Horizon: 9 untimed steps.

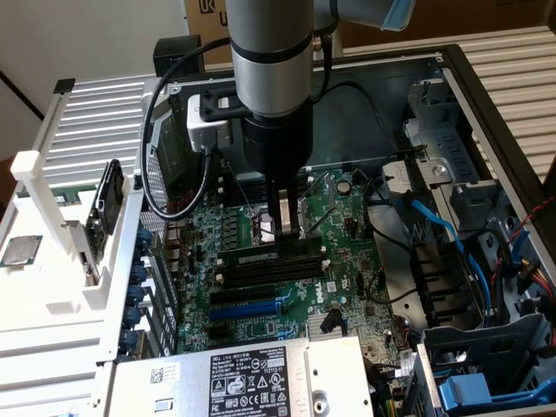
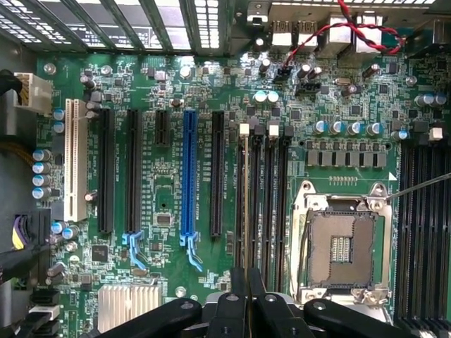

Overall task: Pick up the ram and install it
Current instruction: 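Insert the ram into the slot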

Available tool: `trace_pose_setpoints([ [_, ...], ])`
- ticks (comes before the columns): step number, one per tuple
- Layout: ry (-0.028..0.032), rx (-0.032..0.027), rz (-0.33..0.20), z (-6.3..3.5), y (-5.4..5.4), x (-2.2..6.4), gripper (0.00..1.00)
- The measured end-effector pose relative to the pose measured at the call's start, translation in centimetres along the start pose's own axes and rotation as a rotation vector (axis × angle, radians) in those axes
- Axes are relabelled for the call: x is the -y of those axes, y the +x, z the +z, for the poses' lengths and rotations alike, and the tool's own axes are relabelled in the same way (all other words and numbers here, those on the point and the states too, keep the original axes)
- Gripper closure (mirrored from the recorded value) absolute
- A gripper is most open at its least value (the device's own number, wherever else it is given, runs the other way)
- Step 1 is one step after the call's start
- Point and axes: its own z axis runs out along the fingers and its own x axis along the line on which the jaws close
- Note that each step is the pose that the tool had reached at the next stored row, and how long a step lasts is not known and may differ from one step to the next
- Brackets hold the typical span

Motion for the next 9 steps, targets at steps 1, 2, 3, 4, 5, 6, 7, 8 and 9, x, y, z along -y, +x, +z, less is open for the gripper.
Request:
trace_pose_setpoints([
  [1,-0.0001,-0.0001,0.002,0.03,0.0,0.0,0.88],
  [2,0.0001,-0.0003,0.011,0.12,0.01,0.0,0.88],
  [3,0.0001,-0.0003,0.014,0.14,0.01,0.0,0.88],
  [4,-0.0001,-0.0006,0.016,0.16,0.01,0.0,0.88],
  [5,-0.0001,-0.0005,0.016,0.16,0.01,0.0,0.88],
  [6,0.0,-0.0003,0.016,0.17,0.01,0.0,0.88],
  [7,0.0,-0.0002,0.016,0.23,0.07,0.0,0.88],
  [8,0.0001,-0.0002,0.016,0.25,0.09,0.0,0.88],
  [9,0.0,-0.0004,0.016,0.32,0.1,0.0,0.88],
])
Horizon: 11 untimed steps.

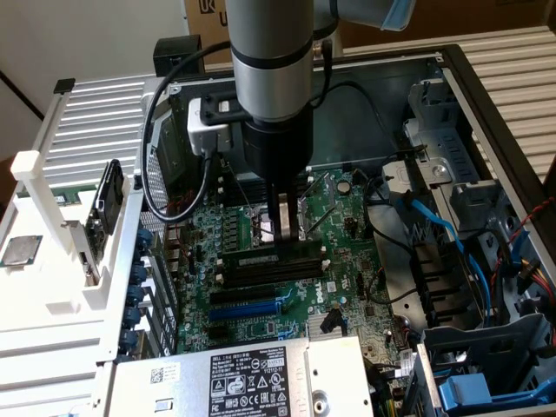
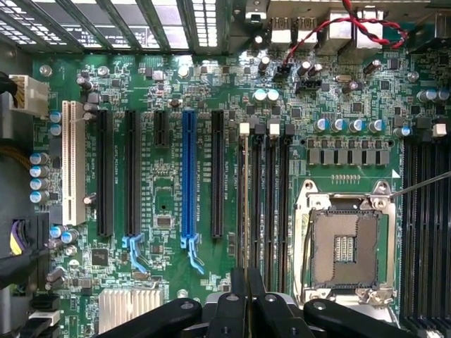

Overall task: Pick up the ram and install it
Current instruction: 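Insert the ram into the slot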

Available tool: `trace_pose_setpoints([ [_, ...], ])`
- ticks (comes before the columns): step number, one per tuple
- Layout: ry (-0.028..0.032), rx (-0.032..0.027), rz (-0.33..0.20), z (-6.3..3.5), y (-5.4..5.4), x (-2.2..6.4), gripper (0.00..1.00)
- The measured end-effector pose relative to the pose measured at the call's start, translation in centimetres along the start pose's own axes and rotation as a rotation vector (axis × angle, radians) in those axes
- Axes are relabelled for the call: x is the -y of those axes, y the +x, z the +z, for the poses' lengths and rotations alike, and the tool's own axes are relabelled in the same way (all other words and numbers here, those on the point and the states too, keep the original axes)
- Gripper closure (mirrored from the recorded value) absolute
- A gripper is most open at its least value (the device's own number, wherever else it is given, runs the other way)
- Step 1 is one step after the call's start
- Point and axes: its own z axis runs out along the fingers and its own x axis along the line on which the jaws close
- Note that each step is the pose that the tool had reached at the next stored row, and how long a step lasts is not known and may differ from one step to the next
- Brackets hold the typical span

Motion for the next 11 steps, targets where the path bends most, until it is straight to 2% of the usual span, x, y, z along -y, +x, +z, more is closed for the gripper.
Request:
trace_pose_setpoints([
  [11,-0.0001,-0.0002,0.0,0.46,0.01,-0.01,0.88],
])
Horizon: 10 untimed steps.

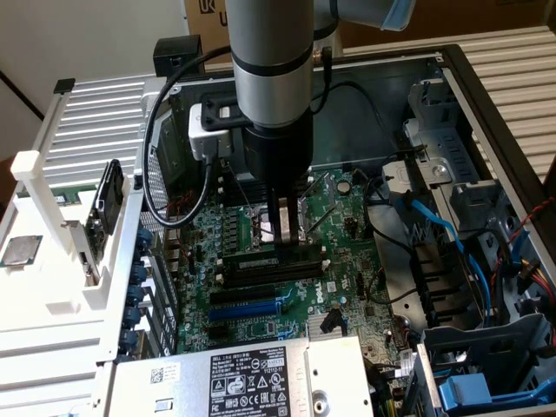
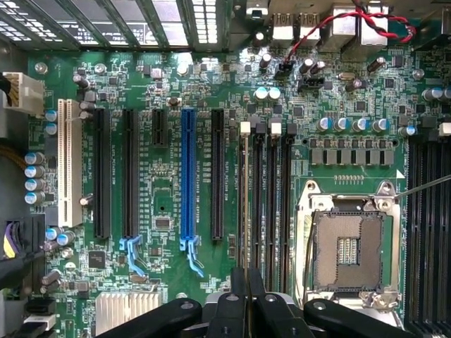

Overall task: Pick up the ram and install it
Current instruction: 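Insert the ram into the slot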

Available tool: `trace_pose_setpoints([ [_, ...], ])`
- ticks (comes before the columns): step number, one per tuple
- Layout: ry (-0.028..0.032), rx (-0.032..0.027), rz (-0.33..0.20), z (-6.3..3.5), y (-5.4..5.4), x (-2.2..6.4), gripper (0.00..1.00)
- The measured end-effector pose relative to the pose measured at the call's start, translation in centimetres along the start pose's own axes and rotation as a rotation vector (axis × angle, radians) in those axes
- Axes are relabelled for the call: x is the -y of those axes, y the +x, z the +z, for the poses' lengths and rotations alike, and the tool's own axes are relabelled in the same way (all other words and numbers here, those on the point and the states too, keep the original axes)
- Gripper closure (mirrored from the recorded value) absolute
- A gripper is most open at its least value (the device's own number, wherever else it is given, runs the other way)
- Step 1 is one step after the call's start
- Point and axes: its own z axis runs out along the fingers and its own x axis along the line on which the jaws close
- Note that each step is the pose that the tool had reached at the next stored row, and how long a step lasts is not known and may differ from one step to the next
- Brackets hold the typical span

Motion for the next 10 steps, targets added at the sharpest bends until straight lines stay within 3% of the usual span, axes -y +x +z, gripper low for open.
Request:
trace_pose_setpoints([
  [10,0.0,0.0001,0.0,0.16,-0.02,-0.06,0.88],
])
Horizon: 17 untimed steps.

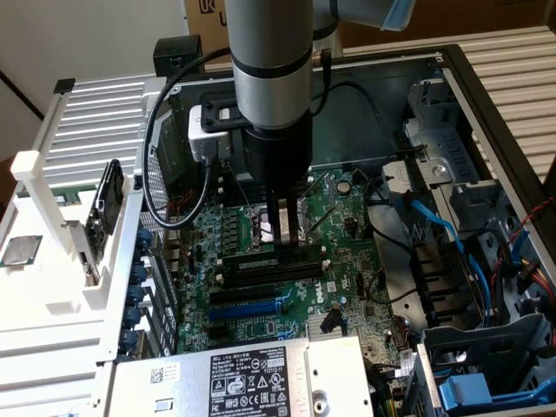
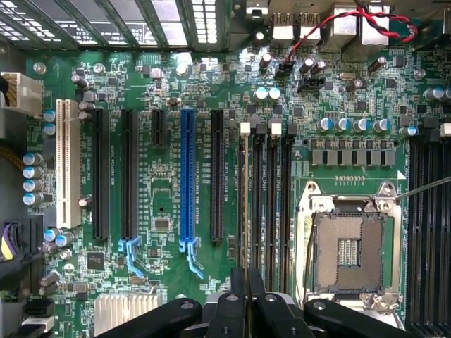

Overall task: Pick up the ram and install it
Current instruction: 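Insert the ram into the slot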

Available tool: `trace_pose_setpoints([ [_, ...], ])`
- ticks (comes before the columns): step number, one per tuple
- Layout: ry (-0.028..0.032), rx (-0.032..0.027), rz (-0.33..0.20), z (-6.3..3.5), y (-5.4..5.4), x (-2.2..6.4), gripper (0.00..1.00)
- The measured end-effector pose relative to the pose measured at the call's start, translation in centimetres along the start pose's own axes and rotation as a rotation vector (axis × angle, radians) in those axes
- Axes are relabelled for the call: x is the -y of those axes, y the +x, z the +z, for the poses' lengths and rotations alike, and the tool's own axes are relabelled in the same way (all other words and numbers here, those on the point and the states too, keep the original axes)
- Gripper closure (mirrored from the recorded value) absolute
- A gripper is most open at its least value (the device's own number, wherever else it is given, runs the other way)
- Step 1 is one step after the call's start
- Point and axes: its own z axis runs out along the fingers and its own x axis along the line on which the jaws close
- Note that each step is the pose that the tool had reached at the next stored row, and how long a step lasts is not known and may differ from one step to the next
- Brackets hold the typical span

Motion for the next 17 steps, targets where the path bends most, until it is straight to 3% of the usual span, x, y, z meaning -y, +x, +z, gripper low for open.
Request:
trace_pose_setpoints([
  [17,0.0001,0.0,0.006,0.12,-0.07,-0.12,0.88],
])
